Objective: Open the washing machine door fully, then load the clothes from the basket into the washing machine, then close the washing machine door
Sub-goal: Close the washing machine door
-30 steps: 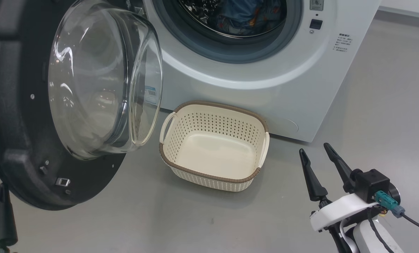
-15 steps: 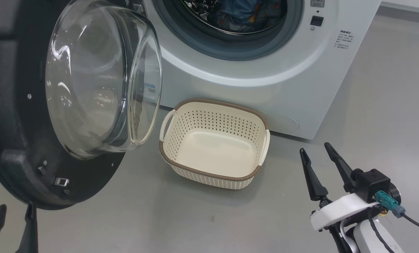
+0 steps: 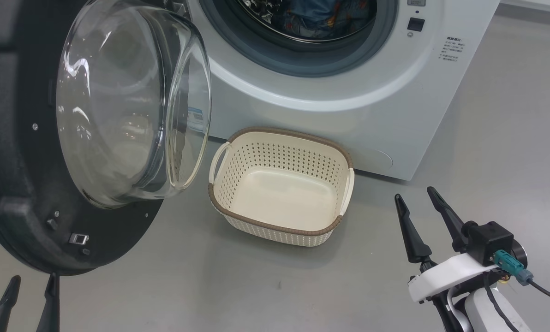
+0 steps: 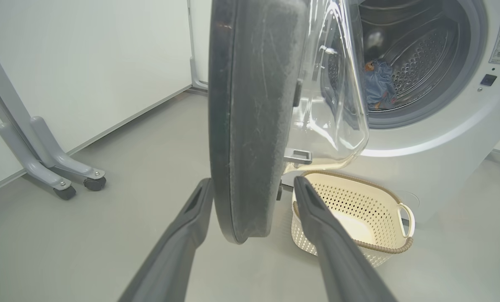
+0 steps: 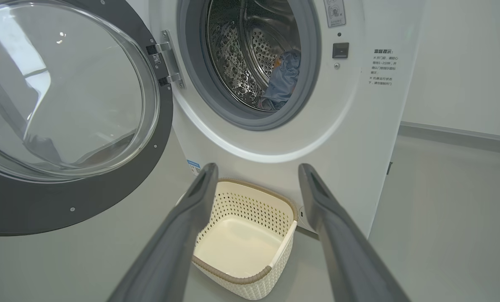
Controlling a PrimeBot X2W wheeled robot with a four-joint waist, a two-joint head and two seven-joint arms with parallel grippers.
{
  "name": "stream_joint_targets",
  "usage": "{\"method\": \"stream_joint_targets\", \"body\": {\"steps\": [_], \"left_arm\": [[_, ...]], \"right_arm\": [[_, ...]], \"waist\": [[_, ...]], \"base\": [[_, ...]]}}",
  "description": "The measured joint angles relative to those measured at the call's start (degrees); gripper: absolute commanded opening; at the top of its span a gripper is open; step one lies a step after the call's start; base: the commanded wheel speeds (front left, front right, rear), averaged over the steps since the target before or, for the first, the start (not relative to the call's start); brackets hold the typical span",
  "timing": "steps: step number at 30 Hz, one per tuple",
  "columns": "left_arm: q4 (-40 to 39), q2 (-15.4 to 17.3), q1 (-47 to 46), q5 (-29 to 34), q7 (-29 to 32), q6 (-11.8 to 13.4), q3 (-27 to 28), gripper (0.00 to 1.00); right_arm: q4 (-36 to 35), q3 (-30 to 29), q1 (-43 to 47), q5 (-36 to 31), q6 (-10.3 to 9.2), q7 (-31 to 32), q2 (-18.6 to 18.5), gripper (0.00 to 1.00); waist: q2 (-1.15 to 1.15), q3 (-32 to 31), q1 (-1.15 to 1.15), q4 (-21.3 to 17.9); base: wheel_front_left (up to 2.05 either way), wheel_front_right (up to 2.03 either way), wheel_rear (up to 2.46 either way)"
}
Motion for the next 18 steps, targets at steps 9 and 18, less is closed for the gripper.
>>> {"method": "stream_joint_targets", "body": {"steps": [9, 18], "left_arm": [[-0.5, -1.7, -1.0, 0.0, 0.0, 0.0, 1.4, 1.00], [-0.5, -2.0, -1.2, 0.3, 0.0, 0.0, 2.0, 1.00]], "right_arm": [[0.0, -0.1, 0.0, 0.0, 0.00, 0.0, 0.0, 1.00], [0.0, -0.1, 0.0, 0.0, 0.00, 0.0, 0.0, 1.00]], "waist": [[0.00, 0.1, 0.00, 0.1], [0.00, 0.1, 0.00, 0.2]], "base": [[0.00, 0.00, 0.00], [0.00, 0.00, 0.00]]}}
